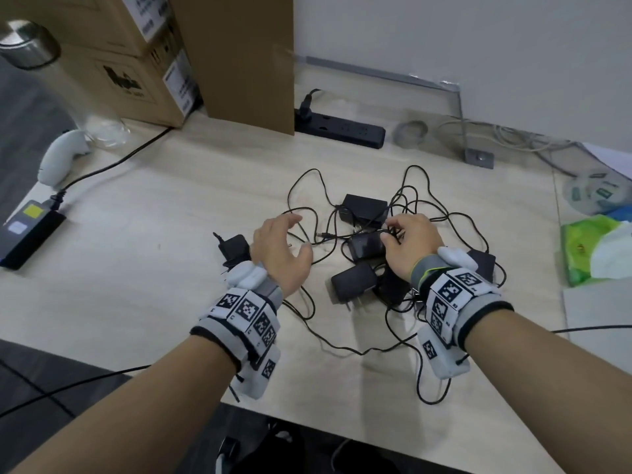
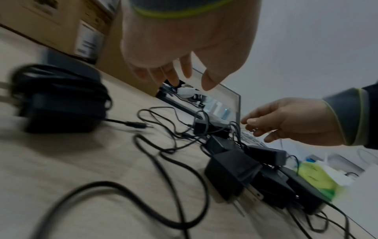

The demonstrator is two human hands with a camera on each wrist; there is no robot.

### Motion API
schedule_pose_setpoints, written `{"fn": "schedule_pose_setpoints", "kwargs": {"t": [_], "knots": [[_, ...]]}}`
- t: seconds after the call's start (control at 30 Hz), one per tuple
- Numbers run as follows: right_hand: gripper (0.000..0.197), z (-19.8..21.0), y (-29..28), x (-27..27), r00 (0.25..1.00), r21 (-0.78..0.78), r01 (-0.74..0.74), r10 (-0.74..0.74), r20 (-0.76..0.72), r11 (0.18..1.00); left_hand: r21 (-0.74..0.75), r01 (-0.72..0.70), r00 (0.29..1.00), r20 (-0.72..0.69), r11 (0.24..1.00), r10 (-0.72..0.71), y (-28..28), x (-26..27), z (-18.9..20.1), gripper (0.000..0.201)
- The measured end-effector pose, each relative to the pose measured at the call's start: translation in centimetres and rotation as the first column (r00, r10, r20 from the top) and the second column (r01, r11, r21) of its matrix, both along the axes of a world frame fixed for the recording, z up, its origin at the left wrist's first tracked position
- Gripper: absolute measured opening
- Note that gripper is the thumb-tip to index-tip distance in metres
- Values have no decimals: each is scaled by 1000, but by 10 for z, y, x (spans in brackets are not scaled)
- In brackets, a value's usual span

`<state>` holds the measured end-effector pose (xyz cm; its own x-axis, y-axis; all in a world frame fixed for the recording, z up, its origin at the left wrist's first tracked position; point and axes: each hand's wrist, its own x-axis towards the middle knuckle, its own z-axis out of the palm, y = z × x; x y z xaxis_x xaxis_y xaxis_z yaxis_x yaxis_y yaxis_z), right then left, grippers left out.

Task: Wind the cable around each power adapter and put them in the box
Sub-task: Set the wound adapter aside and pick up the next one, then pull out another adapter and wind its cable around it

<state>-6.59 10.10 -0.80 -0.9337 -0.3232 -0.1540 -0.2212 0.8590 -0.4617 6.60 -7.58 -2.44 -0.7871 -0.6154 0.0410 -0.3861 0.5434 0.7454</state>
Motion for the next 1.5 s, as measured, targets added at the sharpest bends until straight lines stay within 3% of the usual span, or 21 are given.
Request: {"fn": "schedule_pose_setpoints", "kwargs": {"t": [0.1, 0.23, 0.3, 0.4, 0.5, 0.57, 0.7, 0.87, 0.97, 1.07, 1.23, 1.3, 1.4, 1.5], "knots": [[25, -5, 15, -3, 1000, 28, -22, 22, 11, 999, 33, 138, 990, -2, 990, -138, 18, -13, -5, 36], [26, -7, 31, -6, 997, 80, -79, 80, -10, 994, -70, 329, 943, 81, 942, -324, 45, -23, -12, 33], [27, -7, 38, -6, 994, 83, -104, 105, -14, 991, -118, 430, 888, 236, 895, -395, 57, -28, -19, 47], [28, -4, 45, -3, 990, 89, -142, 144, -14, 986, -162, 546, 742, 550, 822, -384, 68, -31, -23, 69], [28, 0, 48, 1, 985, 72, -170, 172, -21, 983, -89, 517, 690, 632, 851, -353, 70, -25, -26, 66], [28, 3, 48, 3, 983, 56, -180, 181, -12, 982, -42, 485, 707, 607, 874, -363, 69, -21, -26, 56], [26, 16, 43, 8, 982, -31, -186, 186, 10, 982, 223, 250, 897, 313, 942, -312, 62, -19, 2, 43], [29, 45, 26, 10, 985, -255, -147, 164, 46, 956, 474, 191, 966, 62, 860, -249, 40, -23, 47, 46], [21, 52, 22, 14, 969, -283, -174, 215, 120, 943, 663, 176, 984, -91, 728, -154, 33, -24, 70, 48], [32, 54, 27, 6, 965, -258, -140, 190, 179, 956, 838, 196, 969, -244, 509, 28, 26, -28, 93, 39], [39, 71, 41, -17, 994, -287, -37, 66, 91, 957, 953, 175, 903, -256, 249, 346, -1, -32, 110, 5], [38, 81, 41, -25, 999, -376, 7, 11, 44, 927, 967, 126, 900, -206, 223, 384, -9, -30, 109, 9], [31, 108, 32, -29, 997, -547, 65, -70, 11, 834, 972, 73, 932, -147, 225, 333, -9, -27, 107, 24], [29, 139, 16, -25, 996, -706, 88, -70, 54, 703, 983, 125, 945, -161, 137, 286, 0, -25, 114, 21]]}}
